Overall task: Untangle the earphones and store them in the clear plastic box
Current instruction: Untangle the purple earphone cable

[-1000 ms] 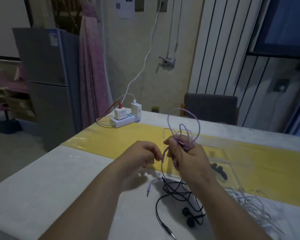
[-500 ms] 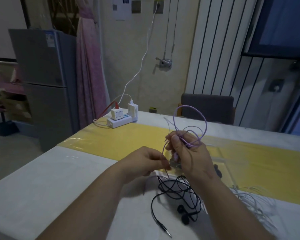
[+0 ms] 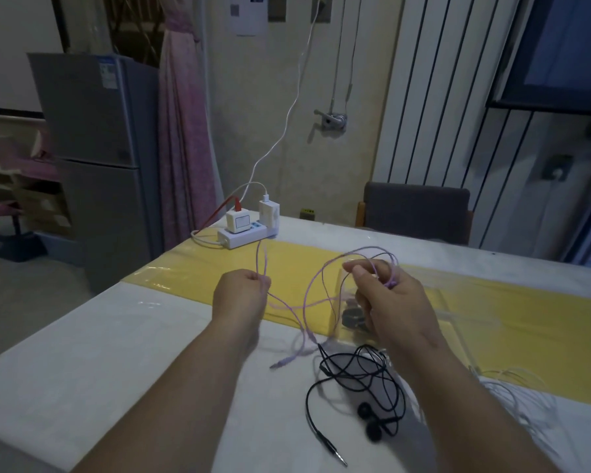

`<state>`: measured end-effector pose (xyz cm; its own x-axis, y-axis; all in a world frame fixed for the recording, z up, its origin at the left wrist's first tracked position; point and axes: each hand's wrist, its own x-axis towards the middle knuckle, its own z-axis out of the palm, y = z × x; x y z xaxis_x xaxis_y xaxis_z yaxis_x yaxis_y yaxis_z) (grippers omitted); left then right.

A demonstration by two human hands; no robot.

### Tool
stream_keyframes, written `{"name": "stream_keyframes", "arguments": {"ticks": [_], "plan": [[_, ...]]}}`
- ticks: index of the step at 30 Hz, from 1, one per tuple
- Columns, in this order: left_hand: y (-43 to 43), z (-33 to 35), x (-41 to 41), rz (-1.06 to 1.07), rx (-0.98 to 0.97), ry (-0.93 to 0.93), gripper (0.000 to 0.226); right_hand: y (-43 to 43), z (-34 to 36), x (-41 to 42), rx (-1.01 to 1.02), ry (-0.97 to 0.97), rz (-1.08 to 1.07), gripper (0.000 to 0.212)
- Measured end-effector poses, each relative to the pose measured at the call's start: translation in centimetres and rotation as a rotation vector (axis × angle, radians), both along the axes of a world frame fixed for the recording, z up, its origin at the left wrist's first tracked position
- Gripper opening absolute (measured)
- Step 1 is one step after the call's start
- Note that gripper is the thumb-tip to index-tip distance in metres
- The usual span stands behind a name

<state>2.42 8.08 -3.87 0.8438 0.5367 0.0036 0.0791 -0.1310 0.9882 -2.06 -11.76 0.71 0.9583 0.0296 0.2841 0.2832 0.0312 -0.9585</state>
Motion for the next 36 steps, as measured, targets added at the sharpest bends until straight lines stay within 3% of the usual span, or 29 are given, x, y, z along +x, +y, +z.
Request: {"name": "stream_keyframes", "arguments": {"ticks": [1, 5, 9, 13, 15, 18, 21, 22, 25, 28, 32, 36], "plan": [[0.0, 0.1, -0.1, -0.005, -0.012, 0.008, 0.002, -0.1, 0.2, -0.1, 0.029, 0.012, 0.000, 0.017], [-0.3, 0.9, -0.5, -0.012, 0.140, 0.066, 0.041, -0.3, 0.6, -0.3, 0.031, 0.017, -0.005, 0.023], [0.0, 2.4, -0.8, 0.083, -0.275, -0.071, 0.037, -0.3, 0.9, -0.5, 0.026, -0.002, -0.038, 0.024], [0.3, 3.9, -1.5, 0.079, -0.675, -0.090, 0.023, -0.5, 1.0, -0.3, 0.028, -0.018, -0.136, 0.021], [0.5, 3.7, -1.7, 0.057, -0.571, -0.019, 0.029, -0.6, 1.0, -0.3, 0.016, -0.011, -0.156, 0.019], [1.0, 3.1, -1.5, 0.079, -0.218, -0.002, 0.029, -0.7, 0.8, -0.2, 0.003, 0.034, -0.140, 0.019], [0.5, 2.7, -1.6, 0.162, 0.493, -0.119, 0.022, -0.7, 0.6, 0.1, -0.023, 0.063, -0.126, 0.026], [0.0, 2.8, -1.7, 0.149, 0.614, -0.222, 0.020, -0.7, 0.5, 0.2, -0.026, 0.068, -0.121, 0.027], [-1.2, 3.0, -2.2, -0.205, 0.568, -0.450, 0.040, -0.5, 0.4, 0.4, -0.018, 0.066, -0.103, 0.027], [-1.6, 2.6, -2.6, -0.497, 0.618, -0.328, 0.056, -0.5, 0.5, 0.2, 0.010, 0.051, -0.120, 0.027], [-2.2, 2.4, -3.3, -0.622, 0.723, -0.129, 0.045, -0.6, 0.6, 0.1, 0.028, 0.037, -0.162, 0.026], [-2.3, 2.5, -3.1, -0.535, 0.725, -0.137, 0.015, -0.7, 0.8, 0.0, 0.051, 0.047, -0.172, 0.027]]}}
